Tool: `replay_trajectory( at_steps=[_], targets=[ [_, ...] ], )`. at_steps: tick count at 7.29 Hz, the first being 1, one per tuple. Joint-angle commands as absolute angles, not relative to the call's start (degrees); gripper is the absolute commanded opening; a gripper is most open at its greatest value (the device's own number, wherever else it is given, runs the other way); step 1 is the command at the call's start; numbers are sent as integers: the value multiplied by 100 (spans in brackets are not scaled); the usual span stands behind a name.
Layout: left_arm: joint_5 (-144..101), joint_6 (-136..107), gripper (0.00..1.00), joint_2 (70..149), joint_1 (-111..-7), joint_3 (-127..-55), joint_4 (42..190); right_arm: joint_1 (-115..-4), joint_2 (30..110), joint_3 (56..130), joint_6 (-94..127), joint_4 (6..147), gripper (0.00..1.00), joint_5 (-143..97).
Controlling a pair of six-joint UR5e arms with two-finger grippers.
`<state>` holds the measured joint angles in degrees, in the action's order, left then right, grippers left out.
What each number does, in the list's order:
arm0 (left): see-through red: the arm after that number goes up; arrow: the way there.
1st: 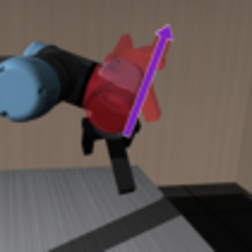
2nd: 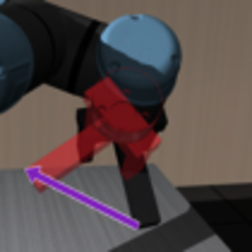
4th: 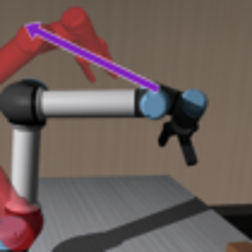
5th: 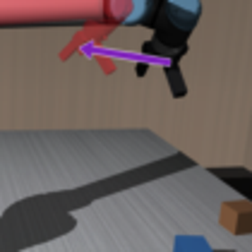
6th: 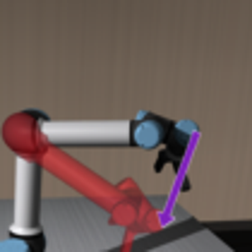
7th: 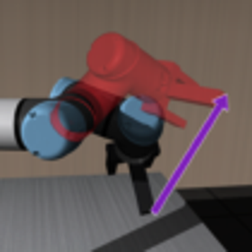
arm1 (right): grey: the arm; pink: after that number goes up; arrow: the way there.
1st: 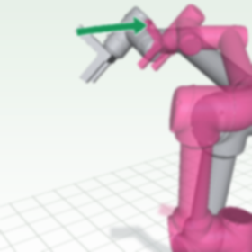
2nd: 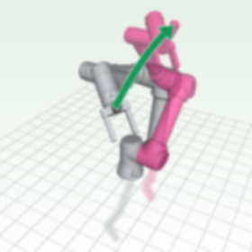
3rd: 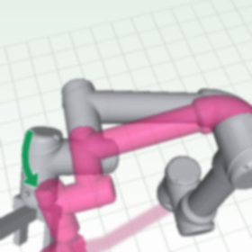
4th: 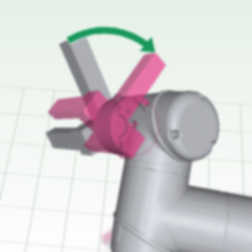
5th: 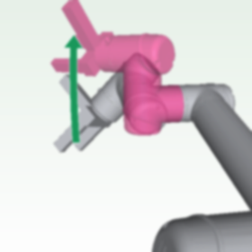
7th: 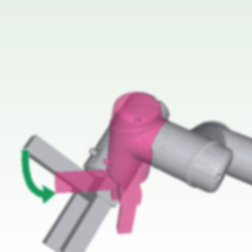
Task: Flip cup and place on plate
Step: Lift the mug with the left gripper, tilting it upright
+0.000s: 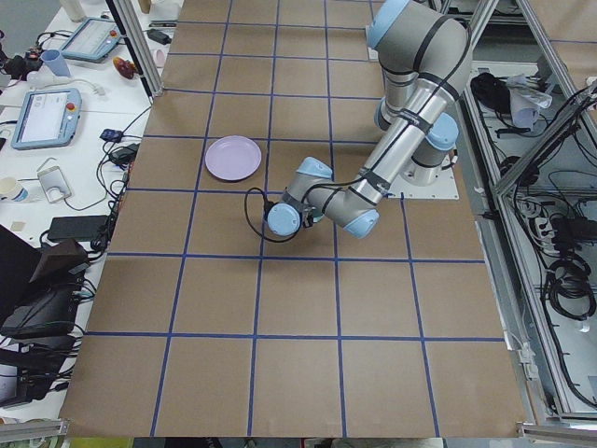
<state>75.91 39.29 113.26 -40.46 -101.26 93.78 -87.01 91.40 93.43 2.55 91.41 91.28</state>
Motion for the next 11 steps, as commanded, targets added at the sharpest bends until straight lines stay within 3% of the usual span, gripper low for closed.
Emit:
replay_trajectory(
  at_steps=[1,4,8,11],
  targets=[
    [7506,3718,0,11206,-4087,-9933,9378,-8701,9141,9343,255,9141,100,9123],
    [7532,3114,0,10952,-4296,-9774,9396,-8701,9141,9343,255,9141,100,9123],
    [8531,2259,0,10530,-5411,-8353,9782,-8701,9141,9343,255,9141,100,9114],
    [8884,2163,0,10670,-6385,-8174,9065,-8701,9141,9343,255,9141,100,9114]
  ],
)
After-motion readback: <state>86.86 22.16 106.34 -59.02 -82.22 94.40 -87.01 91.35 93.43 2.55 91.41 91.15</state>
